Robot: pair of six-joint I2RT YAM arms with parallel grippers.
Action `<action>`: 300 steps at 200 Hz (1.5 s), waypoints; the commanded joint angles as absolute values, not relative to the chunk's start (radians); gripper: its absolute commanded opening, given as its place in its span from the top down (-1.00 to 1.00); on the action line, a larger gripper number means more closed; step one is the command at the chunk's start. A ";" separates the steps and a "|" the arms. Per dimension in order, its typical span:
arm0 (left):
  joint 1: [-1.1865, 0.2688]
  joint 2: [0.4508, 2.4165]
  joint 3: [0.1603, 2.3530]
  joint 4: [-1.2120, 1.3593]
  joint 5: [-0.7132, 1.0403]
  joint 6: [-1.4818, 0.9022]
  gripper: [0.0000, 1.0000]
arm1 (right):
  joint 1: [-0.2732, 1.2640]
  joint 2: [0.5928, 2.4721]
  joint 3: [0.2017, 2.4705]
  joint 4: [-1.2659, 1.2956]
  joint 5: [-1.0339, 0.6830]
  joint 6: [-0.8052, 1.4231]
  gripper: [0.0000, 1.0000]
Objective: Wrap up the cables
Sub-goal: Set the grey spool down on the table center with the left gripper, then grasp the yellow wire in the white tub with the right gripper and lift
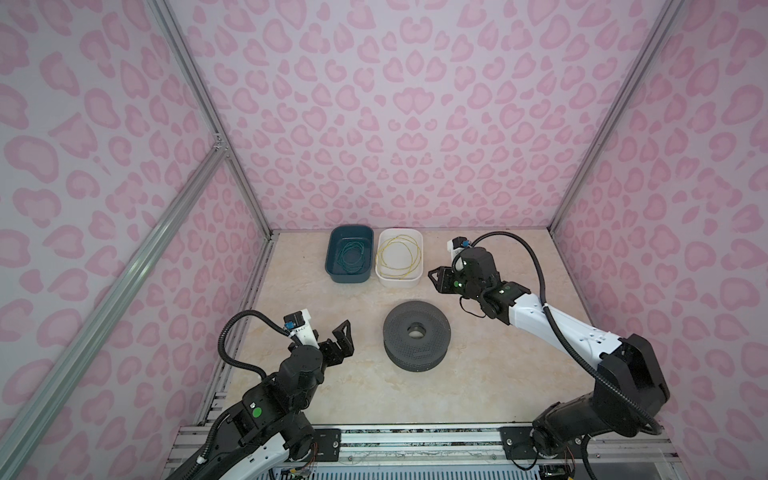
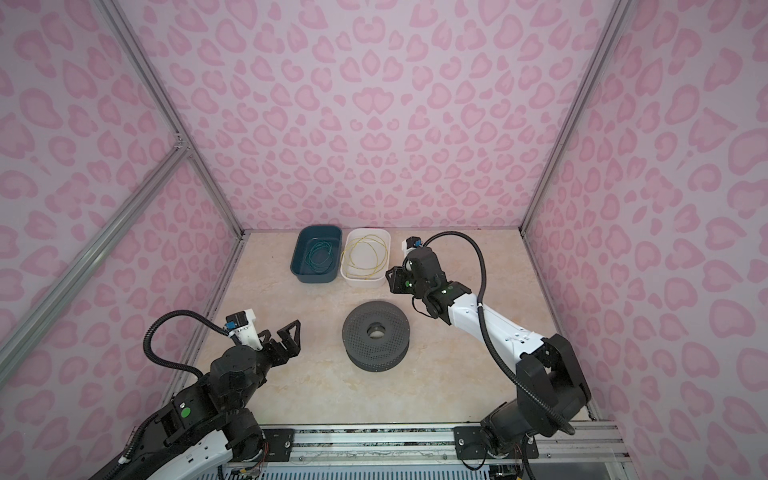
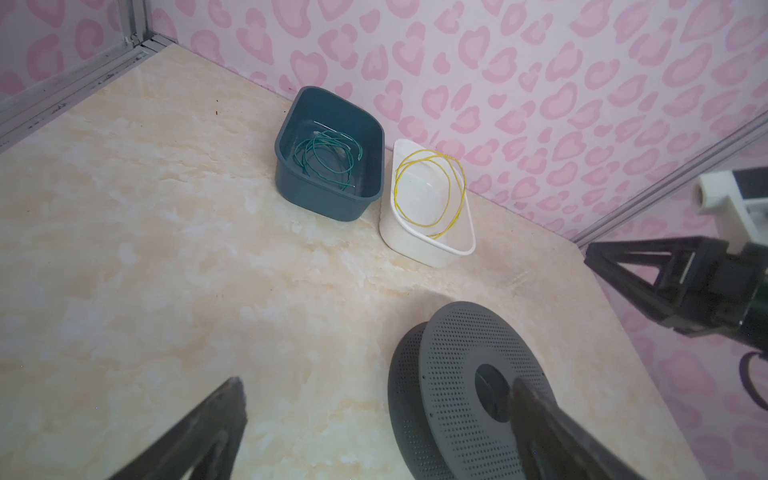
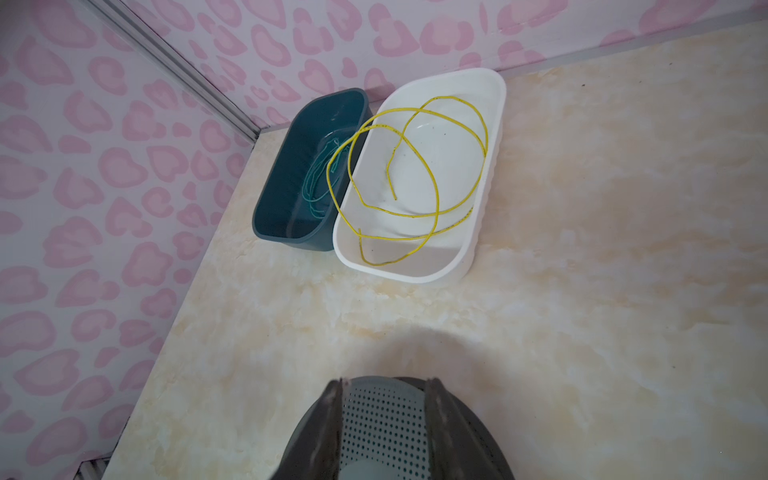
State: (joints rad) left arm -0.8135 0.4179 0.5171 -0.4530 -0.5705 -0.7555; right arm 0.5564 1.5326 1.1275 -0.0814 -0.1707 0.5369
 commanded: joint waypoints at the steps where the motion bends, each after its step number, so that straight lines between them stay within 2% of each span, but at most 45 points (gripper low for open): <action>1: -0.811 0.463 0.522 -0.446 -0.532 -0.715 -0.99 | 0.561 1.600 1.195 -0.096 -0.118 0.498 0.30; 52: -0.810 0.546 0.519 -0.408 -0.486 -0.736 -0.99 | 0.558 1.823 1.430 -0.202 -0.053 0.408 0.30; 125: -0.811 0.531 0.525 -0.454 -0.480 -0.745 -0.99 | 0.522 2.163 1.762 -0.247 -0.152 0.376 0.30; 178: -0.811 0.517 0.525 -0.466 -0.488 -0.737 -0.98 | 0.494 2.323 1.915 -0.267 -0.218 0.382 0.46; 197: -0.810 0.536 0.541 -0.464 -0.488 -0.727 -0.98 | 0.492 2.348 1.949 -0.267 -0.229 0.381 0.51; 246: -0.810 0.571 0.581 -0.478 -0.492 -0.700 -0.97 | 0.493 2.346 1.958 -0.274 -0.249 0.357 0.90; 300: -0.808 0.600 0.607 -0.460 -0.494 -0.661 -0.97 | 0.494 2.216 1.849 -0.231 -0.251 0.321 0.97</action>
State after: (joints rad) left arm -0.8108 0.5835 0.5819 -0.4763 -0.4797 -0.6865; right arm 0.4953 2.2707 1.8893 -0.2760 -0.2405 0.3462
